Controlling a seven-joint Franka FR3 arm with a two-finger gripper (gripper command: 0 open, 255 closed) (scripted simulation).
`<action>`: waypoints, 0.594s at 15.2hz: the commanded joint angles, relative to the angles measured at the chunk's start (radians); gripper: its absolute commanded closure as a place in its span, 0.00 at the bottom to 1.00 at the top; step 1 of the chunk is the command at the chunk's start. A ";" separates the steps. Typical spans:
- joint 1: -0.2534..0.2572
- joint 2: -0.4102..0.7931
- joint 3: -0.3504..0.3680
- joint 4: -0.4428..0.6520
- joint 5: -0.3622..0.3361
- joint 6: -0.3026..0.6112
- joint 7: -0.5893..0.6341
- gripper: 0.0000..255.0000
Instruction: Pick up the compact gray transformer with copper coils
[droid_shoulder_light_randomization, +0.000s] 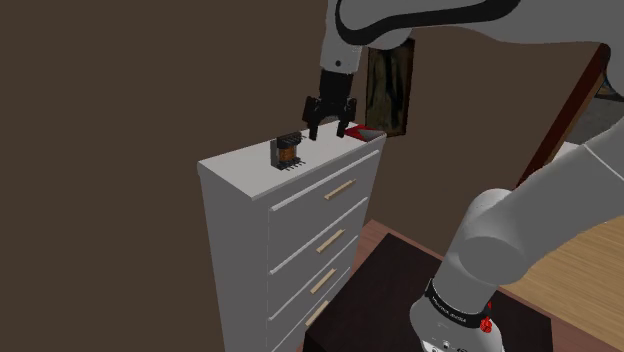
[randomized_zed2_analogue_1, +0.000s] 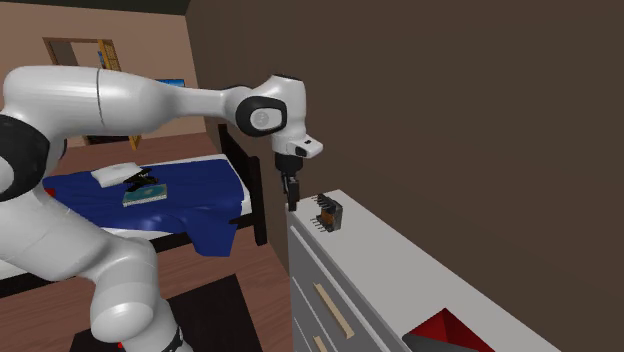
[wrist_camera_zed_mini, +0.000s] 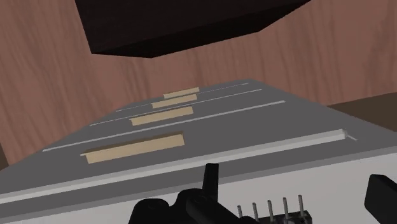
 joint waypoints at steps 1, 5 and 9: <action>-0.002 0.079 0.008 0.053 0.023 0.024 0.045 0.00; -0.005 0.237 0.016 0.182 0.063 0.050 0.127 0.00; -0.006 0.293 0.018 0.206 0.076 0.082 0.151 0.00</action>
